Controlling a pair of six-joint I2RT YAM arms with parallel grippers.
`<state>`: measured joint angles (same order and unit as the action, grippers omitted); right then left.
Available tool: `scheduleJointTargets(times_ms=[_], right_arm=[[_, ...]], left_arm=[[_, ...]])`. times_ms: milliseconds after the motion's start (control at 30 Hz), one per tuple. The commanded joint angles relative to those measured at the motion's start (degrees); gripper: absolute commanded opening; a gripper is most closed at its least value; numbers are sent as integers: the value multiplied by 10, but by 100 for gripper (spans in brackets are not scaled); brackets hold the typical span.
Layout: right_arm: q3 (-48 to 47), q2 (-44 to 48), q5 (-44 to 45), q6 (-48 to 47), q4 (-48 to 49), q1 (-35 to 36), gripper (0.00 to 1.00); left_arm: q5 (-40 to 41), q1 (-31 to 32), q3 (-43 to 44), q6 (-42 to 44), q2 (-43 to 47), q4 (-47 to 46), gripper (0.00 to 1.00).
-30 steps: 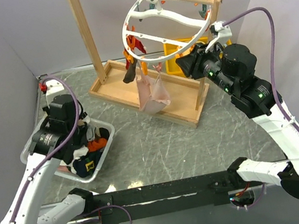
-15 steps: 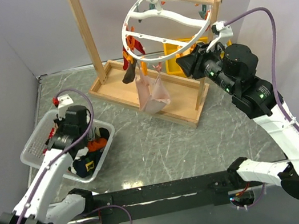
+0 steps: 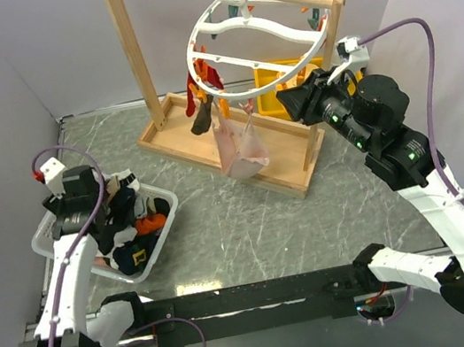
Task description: Remove the socks clipped to the hanger
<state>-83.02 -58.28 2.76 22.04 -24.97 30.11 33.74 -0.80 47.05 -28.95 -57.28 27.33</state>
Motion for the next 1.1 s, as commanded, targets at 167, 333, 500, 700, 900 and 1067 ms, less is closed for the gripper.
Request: scheduleJointTargets(times_ms=[167,333,500,700,900,1067], right_arm=[[16,18,1,7,-35,-7,37],[22,18,-6,9,-29,-7,38],[20,14,-10,9,-29,-7,38],[25,19,-20,13,-21,-8,38],[20,17,-25,15,-31,-8,39],[15,16,-25,14,-36,-7,39]], left_arm=[[-222,-3,102,4,91,2,99],[-270,-3,175,2,88,44,99],[-369,-3,193,14,104,15,99],[-597,23,104,-27,107,-145,86],[-581,127,88,-35,77,-264,80],[-582,192,133,-13,2,-282,88]])
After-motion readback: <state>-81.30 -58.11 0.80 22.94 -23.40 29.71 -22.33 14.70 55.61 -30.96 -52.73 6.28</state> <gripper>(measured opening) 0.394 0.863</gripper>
